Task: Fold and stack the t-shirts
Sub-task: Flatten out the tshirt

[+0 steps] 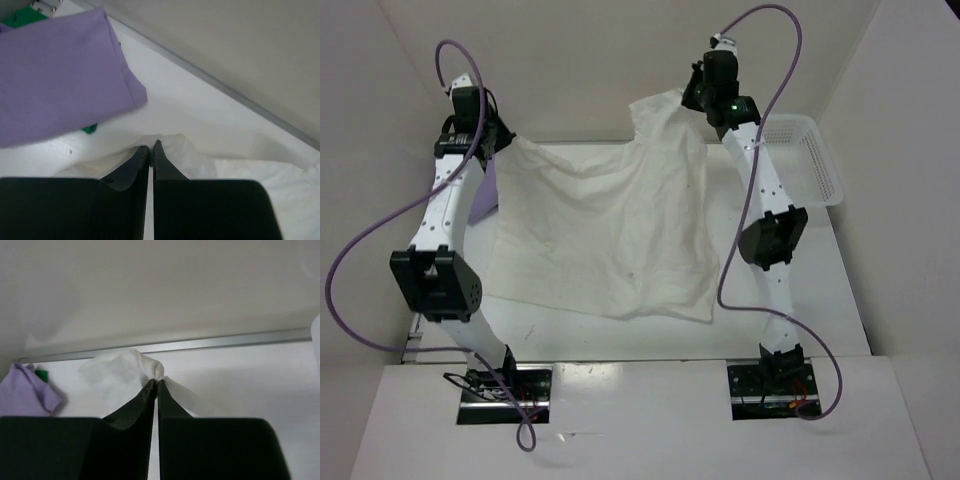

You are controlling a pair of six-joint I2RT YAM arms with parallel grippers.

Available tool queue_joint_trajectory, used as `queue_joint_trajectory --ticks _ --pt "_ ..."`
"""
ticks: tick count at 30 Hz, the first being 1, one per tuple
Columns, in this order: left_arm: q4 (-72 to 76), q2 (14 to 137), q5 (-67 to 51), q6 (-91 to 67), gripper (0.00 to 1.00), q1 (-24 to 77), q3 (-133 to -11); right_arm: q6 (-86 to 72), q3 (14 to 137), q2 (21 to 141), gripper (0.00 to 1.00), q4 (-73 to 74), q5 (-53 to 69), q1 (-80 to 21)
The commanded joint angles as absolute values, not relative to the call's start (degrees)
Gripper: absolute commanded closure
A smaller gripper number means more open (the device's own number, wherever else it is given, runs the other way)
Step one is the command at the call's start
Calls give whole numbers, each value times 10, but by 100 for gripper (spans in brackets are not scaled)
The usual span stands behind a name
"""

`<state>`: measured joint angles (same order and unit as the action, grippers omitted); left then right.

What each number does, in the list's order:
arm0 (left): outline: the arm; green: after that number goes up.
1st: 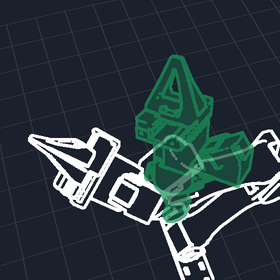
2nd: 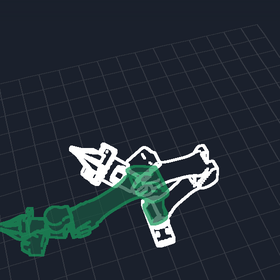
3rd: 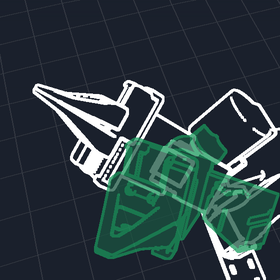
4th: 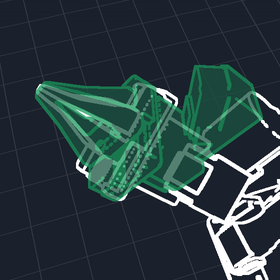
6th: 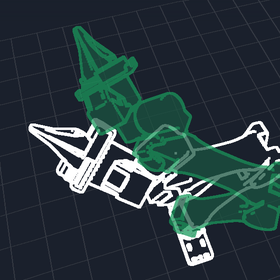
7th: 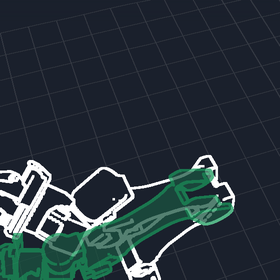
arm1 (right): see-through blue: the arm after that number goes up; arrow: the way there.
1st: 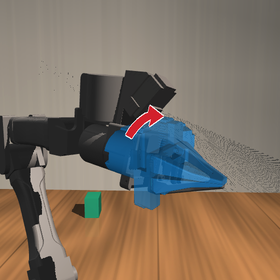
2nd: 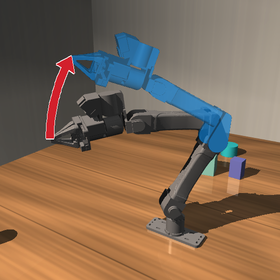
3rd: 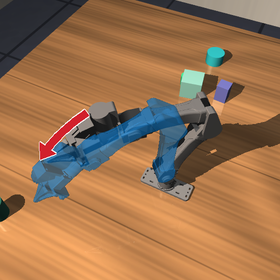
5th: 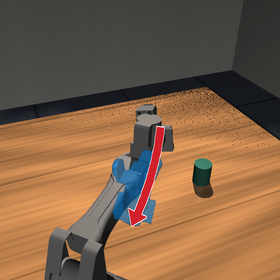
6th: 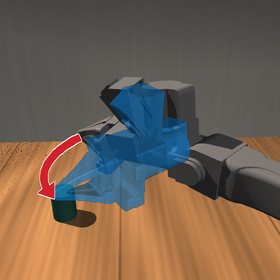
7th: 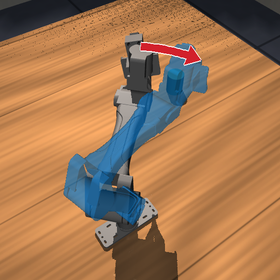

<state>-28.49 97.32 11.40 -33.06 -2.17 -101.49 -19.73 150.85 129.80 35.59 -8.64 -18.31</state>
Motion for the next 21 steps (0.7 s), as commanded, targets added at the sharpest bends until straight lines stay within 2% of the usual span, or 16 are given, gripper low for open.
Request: queue_joint_trajectory --ticks 1,3,4,5,6,7,8,10,12,13,14,15,16,17,19,21 --pt "-224 1016 122 -346 97 -37 -1137 -305 1666 1341 91 348 37 -101" --pt "-224 1027 133 -338 95 -42 -1177 -320 1741 1357 77 368 82 -82" --pt "-224 1027 133 -338 89 -50 -1182 -336 1712 1340 70 357 107 -63" --pt "-224 1027 124 -338 78 -55 -1177 -337 1672 1319 60 342 125 -63" --pt "-210 1027 112 -338 61 -67 -1163 -329 1595 1297 37 330 134 -63" --pt "-204 1022 102 -338 32 -67 -1135 -318 1571 1266 31 335 134 -63" --pt "-204 1013 96 -338 22 -72 -1118 -293 1546 1254 28 352 134 -63" --pt "-190 978 75 -338 7 -72 -1077 -259 1513 1215 17 408 117 -77" --pt "-176 937 62 -350 2 -72 -984 -225 1380 1160 17 418 112 -105" --pt "-165 890 48 -356 2 -72 -949 -225 1303 1118 29 368 112 -115" --pt "-158 867 19 -362 9 -72 -912 -225 1143 1026 38 332 106 -133" --pt "-158 826 8 -370 13 -72 -844 -234 1072 983 49 280 105 -139" --pt "-158 805 -2 -370 19 -61 -808 -242 952 914 75 266 99 -139" --pt "-158 788 -12 -375 26 -52 -775 -258 899 885 84 258 109 -144" --pt "-164 758 -40 -375 42 -17 -688 -273 752 833 94 241 116 -156" --pt "-158 742 -60 -397 50 9 -638 -306 668 765 94 229 116 -177"
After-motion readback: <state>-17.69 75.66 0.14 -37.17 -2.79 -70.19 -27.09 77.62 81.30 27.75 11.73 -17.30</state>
